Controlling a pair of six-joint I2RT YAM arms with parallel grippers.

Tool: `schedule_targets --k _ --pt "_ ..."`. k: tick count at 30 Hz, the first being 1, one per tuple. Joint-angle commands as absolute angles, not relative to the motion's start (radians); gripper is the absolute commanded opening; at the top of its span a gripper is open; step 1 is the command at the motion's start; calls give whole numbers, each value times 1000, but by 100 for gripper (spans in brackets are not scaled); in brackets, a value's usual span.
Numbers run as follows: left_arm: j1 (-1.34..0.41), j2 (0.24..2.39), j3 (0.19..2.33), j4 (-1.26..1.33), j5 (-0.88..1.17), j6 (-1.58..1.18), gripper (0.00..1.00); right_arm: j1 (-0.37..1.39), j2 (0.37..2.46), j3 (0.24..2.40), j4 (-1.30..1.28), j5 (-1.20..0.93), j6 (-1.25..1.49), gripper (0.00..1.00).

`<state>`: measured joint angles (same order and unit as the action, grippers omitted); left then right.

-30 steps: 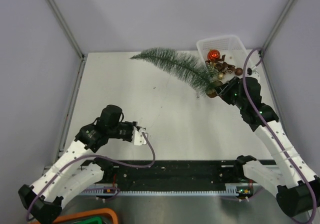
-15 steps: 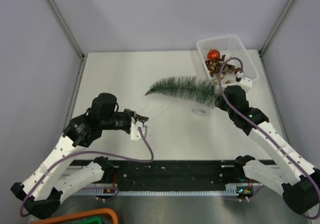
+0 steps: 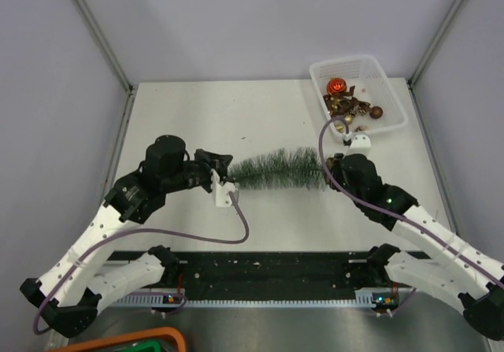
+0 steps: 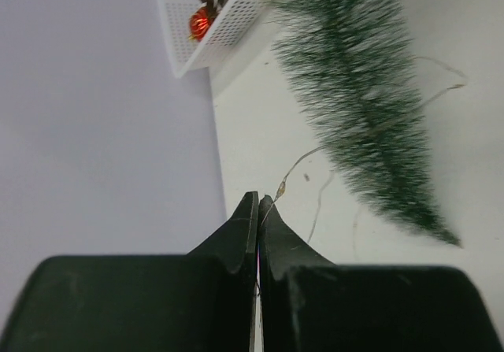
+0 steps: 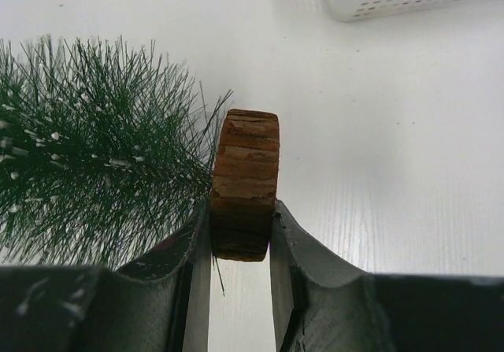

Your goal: Decorate the small christmas tree

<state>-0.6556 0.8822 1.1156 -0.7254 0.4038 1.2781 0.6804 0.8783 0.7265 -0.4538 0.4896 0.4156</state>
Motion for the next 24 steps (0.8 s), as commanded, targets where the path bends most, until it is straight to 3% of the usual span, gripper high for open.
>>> schedule_targets --k 1,5,11,18,24 --pt "-652 894 1080 -430 273 1266 0 693 785 712 -380 347 383 0" --pt "-623 920 1045 -232 201 1191 0 692 776 703 -397 233 406 0" --pt "-543 985 1081 -178 201 1037 0 692 707 683 -373 39 376 0" --pt "-367 1101 1163 -311 294 747 0 692 601 678 -321 -159 413 0" --pt "-345 1160 1177 -507 339 585 0 690 586 716 -259 -251 463 0"
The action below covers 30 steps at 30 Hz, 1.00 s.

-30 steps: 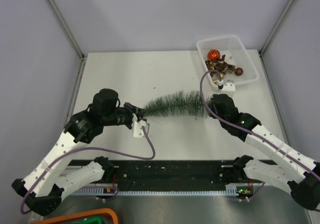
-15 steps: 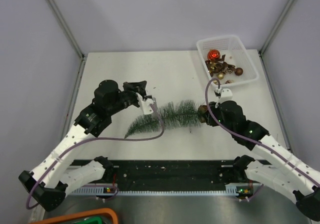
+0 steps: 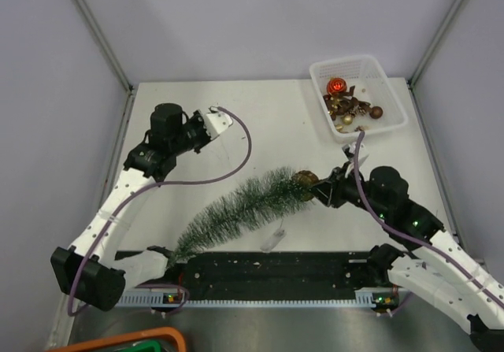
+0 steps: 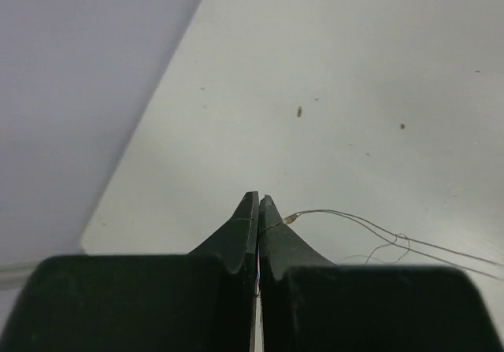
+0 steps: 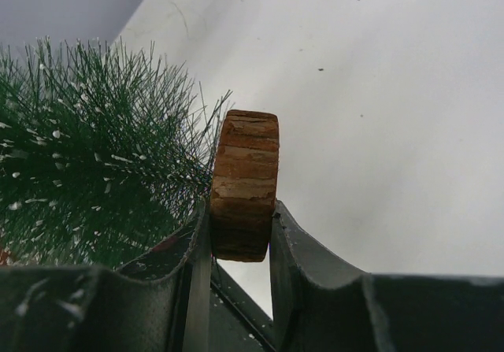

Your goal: Decorate the small christmas tree

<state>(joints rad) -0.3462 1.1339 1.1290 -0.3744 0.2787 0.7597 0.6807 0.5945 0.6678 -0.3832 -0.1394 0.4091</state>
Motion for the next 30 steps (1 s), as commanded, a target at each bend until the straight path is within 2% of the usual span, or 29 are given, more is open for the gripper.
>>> schedule_targets --k 1,9,16,23,30 --pt "-338 1172 1181 -534 348 546 0 689 591 729 -252 -261 471 0" --pt "-290 1183 1171 -701 501 359 0 614 604 813 -198 -276 587 0" --pt "-290 1048 1051 -618 558 311 0 450 656 816 -63 -380 823 0" --pt "-291 983 994 -623 589 318 0 443 712 845 -87 -243 893 0" --pt "-307 951 971 -624 627 308 0 442 750 939 -244 -88 825 0"
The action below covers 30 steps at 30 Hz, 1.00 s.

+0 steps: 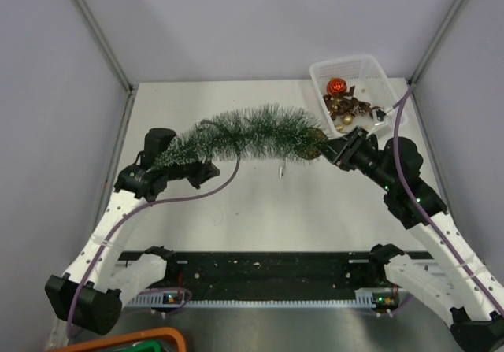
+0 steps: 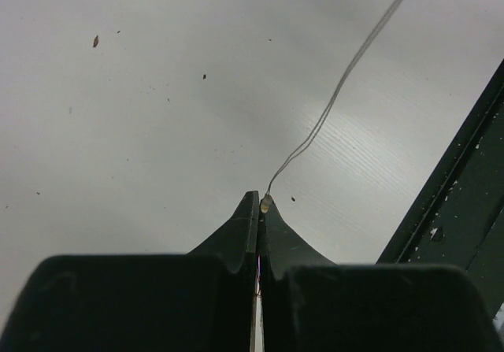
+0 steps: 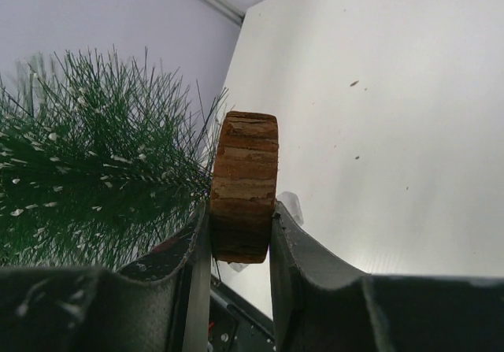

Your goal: Decorate the small christmas tree

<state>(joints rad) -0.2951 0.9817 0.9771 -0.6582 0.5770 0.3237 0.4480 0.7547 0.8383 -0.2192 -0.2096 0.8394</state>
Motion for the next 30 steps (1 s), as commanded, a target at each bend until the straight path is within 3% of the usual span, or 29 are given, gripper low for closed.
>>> schedule_targets --k 1,7,12,19,22,30 --pt "-314 948 973 -626 624 305 0 443 753 948 -262 -66 815 0" --pt "-342 924 954 -621 640 249 0 443 750 950 -318 66 818 0" --pt "-377 904 916 -607 656 149 9 443 770 953 -325 109 883 0" --pt "-380 887 864 -597 687 64 29 443 773 976 -339 155 888 0" --pt "-382 870 838 -618 672 104 50 442 784 1002 -379 186 865 0" --pt "-385 821 822 -681 601 270 68 442 811 991 -417 218 830 0"
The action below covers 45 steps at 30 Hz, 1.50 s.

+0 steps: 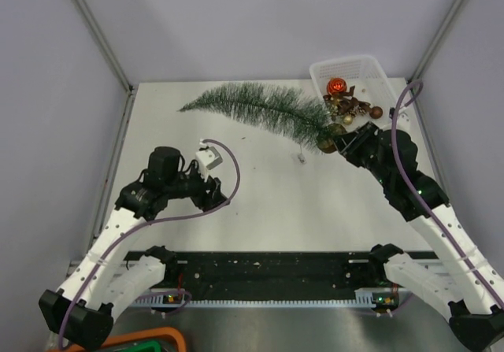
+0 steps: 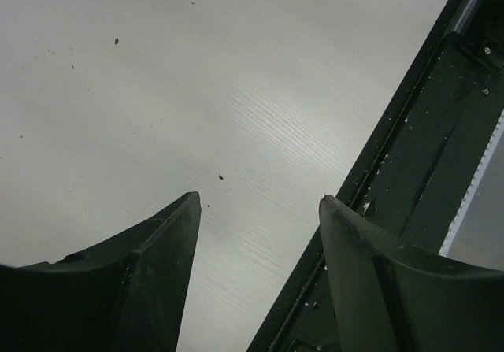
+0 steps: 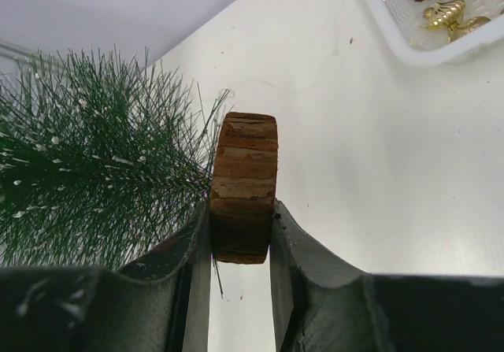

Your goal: Decorate the small christmas tree

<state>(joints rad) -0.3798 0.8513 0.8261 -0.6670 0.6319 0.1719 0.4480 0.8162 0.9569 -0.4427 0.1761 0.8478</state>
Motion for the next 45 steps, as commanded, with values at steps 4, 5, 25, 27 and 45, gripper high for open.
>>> schedule_targets --k 4,5,25,27,45 --pt "-390 819 842 -722 560 347 71 443 810 951 -420 239 824 0" --pt "-391 818 850 -733 554 368 71 443 811 947 -423 241 822 0" --pt "-405 946 799 -672 344 885 83 442 776 891 -457 268 798 0" --pt "-411 979 816 -664 360 928 83 443 770 882 -457 264 801 0" --pt "-430 1213 827 -213 425 359 87 443 733 963 -485 132 853 0"
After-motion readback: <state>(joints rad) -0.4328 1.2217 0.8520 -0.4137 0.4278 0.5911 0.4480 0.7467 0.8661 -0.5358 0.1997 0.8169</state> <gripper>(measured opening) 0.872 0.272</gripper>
